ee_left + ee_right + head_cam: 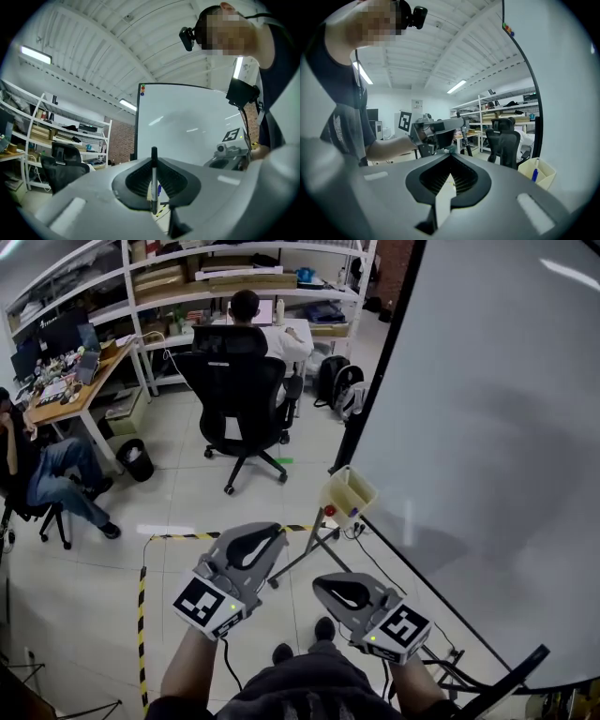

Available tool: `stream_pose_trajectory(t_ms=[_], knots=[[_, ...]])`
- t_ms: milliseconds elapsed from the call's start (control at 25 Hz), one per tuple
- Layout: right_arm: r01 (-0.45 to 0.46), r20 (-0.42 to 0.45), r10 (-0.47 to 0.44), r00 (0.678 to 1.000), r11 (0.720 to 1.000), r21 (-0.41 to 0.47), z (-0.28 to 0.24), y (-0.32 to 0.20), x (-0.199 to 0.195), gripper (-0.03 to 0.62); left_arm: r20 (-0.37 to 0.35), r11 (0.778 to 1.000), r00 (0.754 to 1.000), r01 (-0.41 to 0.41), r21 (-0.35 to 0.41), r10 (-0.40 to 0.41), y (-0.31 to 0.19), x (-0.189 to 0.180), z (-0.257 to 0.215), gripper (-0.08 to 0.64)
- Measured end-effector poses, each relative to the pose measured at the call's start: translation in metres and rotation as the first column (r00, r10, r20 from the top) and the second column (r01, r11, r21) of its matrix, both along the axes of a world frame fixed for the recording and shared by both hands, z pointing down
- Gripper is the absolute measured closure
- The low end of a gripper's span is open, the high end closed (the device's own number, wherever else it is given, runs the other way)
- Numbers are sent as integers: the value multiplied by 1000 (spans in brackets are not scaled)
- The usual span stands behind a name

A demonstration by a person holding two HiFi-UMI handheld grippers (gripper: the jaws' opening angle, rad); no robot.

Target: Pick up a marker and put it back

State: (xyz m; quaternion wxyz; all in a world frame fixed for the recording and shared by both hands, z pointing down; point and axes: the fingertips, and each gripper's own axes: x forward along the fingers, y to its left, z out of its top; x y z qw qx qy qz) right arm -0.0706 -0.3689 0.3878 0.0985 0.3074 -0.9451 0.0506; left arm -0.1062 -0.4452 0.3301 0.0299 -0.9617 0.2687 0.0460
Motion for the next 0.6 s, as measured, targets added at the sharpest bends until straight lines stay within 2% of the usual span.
stream_pose_trajectory(t_ms=[320, 600], knots=[[-37, -20, 37, 999, 999, 2, -4, 28, 3, 592, -2, 1000, 1000, -17, 16, 17, 34, -4, -12, 531], [-55, 15, 54, 998, 998, 41, -16, 62, 37, 592, 5, 999, 1000, -29, 17, 29, 81, 25, -19, 531]])
